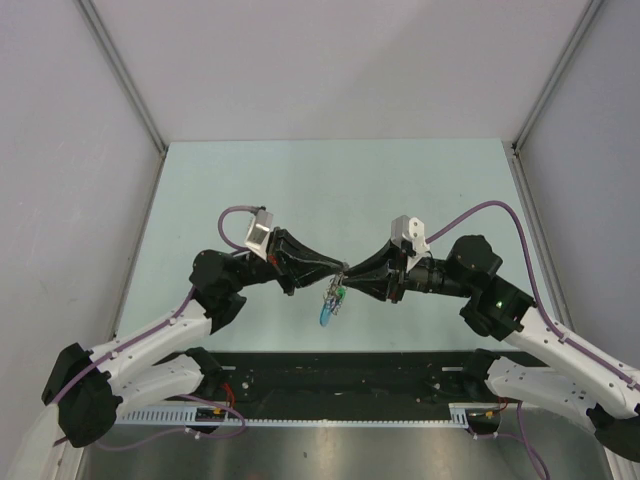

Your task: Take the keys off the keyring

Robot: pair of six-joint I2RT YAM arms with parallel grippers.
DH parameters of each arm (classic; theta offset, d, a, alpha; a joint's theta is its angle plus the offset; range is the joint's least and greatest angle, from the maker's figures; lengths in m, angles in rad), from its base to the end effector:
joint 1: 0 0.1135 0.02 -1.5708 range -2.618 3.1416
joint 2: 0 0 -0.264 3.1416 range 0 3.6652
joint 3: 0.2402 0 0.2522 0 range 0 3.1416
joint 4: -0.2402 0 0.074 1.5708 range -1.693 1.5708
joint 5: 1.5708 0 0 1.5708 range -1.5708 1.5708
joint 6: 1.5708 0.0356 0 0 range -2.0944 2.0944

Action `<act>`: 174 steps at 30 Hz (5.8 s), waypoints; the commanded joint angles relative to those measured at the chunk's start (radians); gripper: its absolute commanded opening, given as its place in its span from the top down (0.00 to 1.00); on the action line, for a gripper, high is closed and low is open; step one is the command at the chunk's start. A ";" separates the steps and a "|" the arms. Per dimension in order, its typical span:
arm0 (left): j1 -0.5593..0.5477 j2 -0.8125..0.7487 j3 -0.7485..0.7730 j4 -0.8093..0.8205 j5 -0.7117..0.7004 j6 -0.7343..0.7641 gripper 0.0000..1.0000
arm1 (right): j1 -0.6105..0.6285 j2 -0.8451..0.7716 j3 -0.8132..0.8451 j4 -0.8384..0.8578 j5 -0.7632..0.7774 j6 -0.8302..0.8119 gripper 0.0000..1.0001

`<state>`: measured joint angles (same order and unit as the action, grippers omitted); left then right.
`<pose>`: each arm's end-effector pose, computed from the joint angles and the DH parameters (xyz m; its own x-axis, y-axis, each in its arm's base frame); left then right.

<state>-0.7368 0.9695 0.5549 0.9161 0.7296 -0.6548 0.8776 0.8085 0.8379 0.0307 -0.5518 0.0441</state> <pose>0.1375 -0.1568 0.3358 -0.2863 -0.3533 -0.8907 0.9575 -0.0703 -0.2798 0.1038 0.1542 0.3779 -0.0053 0.0524 -0.9986 -0.9901 0.1395 0.0126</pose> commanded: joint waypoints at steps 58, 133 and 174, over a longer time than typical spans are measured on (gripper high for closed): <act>0.028 -0.130 0.192 -0.637 0.003 0.449 0.53 | -0.043 0.026 0.188 -0.555 0.138 -0.260 1.00; -0.001 0.095 0.165 -0.344 0.116 0.270 0.99 | -0.058 0.048 0.187 -0.456 0.202 -0.125 0.52; 0.094 0.176 -0.112 0.777 -0.156 -0.319 1.00 | 0.006 -0.112 -0.069 0.097 0.220 -0.303 0.51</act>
<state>-0.6479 1.1671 0.4377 1.2575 0.5938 -0.9257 0.8757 0.6872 0.7647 0.0685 -0.3012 -0.1375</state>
